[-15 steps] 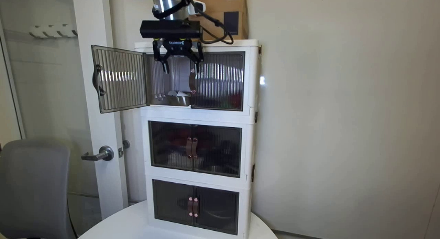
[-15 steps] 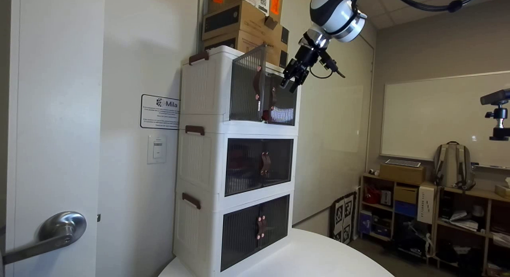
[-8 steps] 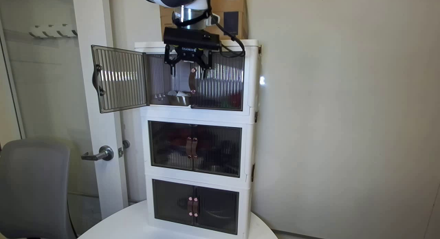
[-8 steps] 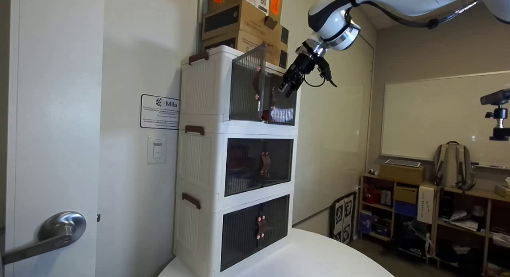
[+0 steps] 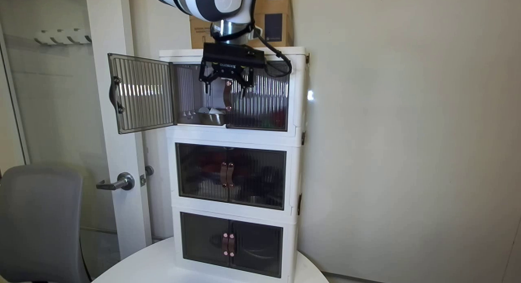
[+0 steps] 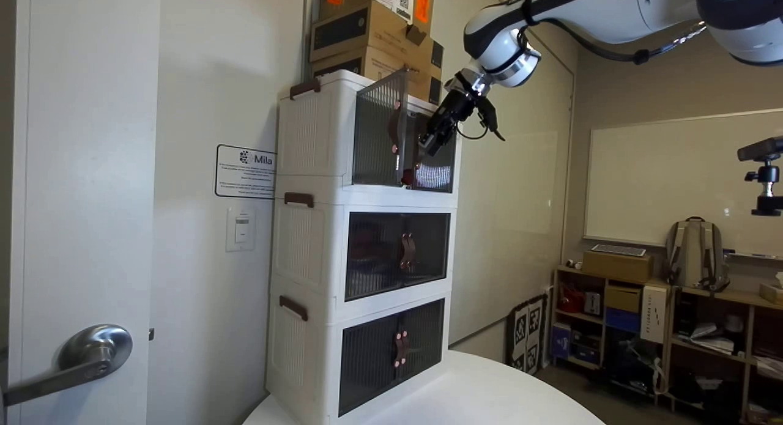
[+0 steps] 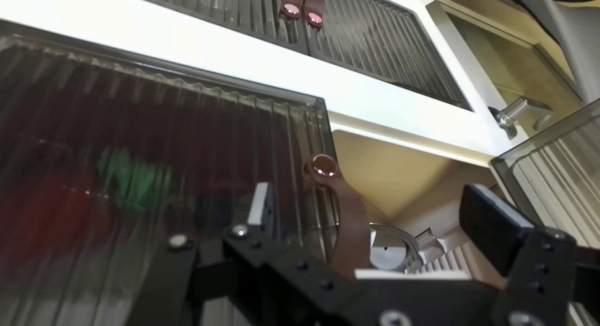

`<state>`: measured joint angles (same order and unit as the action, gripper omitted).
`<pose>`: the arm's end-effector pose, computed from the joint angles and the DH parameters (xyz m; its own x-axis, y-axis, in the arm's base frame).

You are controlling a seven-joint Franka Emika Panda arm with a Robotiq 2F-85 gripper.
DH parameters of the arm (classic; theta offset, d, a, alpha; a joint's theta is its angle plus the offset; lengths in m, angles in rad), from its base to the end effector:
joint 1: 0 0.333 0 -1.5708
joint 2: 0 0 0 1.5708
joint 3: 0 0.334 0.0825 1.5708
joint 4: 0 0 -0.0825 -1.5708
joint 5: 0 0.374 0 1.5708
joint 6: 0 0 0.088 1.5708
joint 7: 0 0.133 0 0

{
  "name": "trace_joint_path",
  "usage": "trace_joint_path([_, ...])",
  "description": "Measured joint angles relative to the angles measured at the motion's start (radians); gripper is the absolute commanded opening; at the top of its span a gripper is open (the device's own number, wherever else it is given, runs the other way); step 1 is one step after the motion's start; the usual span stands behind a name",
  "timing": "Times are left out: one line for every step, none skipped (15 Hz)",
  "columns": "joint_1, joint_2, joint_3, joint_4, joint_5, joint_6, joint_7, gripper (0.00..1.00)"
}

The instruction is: Open the doors of the topmost shelf

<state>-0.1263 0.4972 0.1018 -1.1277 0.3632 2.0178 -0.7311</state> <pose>0.7419 -0.0096 0.5683 0.7157 0.4589 0.5266 0.5719 -0.8178 -0.0646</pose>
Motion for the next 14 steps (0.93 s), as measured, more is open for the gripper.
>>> trace_joint_path([0.000,0.012,0.007,0.013,0.000,-0.008,-0.005,1.00])
trace_joint_path([0.000,0.024,0.014,0.024,0.000,-0.016,-0.009,1.00])
trace_joint_path([0.000,0.035,0.023,0.037,0.000,-0.025,-0.013,1.00])
trace_joint_path([0.000,0.046,0.031,0.047,0.000,-0.033,-0.016,1.00])
trace_joint_path([0.000,0.056,0.039,0.059,0.000,-0.042,-0.017,0.75])
trace_joint_path([0.000,0.065,0.045,0.069,0.000,-0.049,-0.018,0.72])
trace_joint_path([0.000,0.073,0.049,0.079,0.000,-0.052,-0.018,0.66])
trace_joint_path([0.000,0.080,0.049,0.092,0.000,-0.054,-0.019,0.59])
trace_joint_path([-0.003,0.084,0.049,0.102,0.000,-0.055,-0.020,0.50])
trace_joint_path([-0.006,0.087,0.049,0.110,0.000,-0.056,-0.021,0.43])
trace_joint_path([-0.009,0.088,0.048,0.114,-0.001,-0.056,-0.021,0.37])
trace_joint_path([-0.012,0.088,0.048,0.117,-0.003,-0.056,-0.021,0.28])
trace_joint_path([-0.014,0.088,0.048,0.118,-0.004,-0.056,-0.022,0.22])
trace_joint_path([-0.017,0.088,0.048,0.119,-0.005,-0.056,-0.023,0.13])
